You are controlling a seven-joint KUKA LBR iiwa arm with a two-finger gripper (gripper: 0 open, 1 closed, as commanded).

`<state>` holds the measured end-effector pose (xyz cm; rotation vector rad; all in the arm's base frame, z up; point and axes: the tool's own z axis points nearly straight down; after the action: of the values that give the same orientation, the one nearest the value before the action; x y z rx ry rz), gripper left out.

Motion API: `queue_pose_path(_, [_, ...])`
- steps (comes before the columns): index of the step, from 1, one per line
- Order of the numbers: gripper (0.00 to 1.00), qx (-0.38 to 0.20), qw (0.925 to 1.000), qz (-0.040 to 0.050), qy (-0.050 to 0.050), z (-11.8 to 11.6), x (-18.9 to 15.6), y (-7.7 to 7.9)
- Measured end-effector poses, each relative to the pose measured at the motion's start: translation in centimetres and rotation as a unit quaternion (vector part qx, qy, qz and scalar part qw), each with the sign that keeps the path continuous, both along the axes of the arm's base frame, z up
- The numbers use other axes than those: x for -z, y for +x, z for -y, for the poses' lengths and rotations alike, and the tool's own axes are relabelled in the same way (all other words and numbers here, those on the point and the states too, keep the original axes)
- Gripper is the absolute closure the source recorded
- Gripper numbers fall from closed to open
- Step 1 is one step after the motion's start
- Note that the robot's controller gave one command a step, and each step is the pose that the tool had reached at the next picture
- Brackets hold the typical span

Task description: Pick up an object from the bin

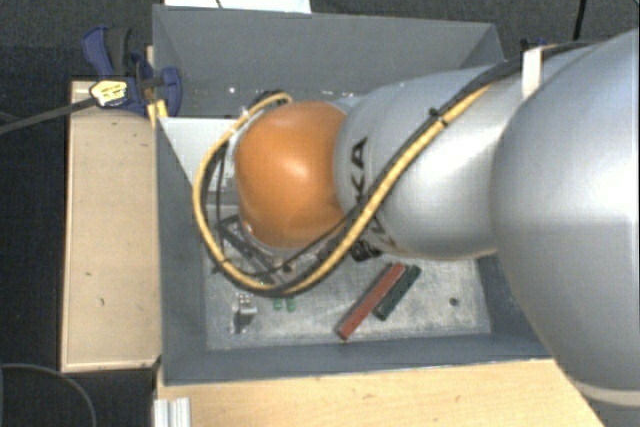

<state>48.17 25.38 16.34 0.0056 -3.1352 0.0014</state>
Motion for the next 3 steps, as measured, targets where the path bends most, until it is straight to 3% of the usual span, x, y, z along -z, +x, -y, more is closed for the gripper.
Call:
queue_pose_path(1, [0.0,0.003,1.0,0.0037,0.001,0.1,-0.4,0.3])
queue_pose_path(2, [0.0,0.0,1.0,0.0044,0.001,1.7,-0.6,6.1])
queue_pose_path(3, [0.0,0.013,0.9999,0.0043,0.001,2.0,-3.4,7.0])
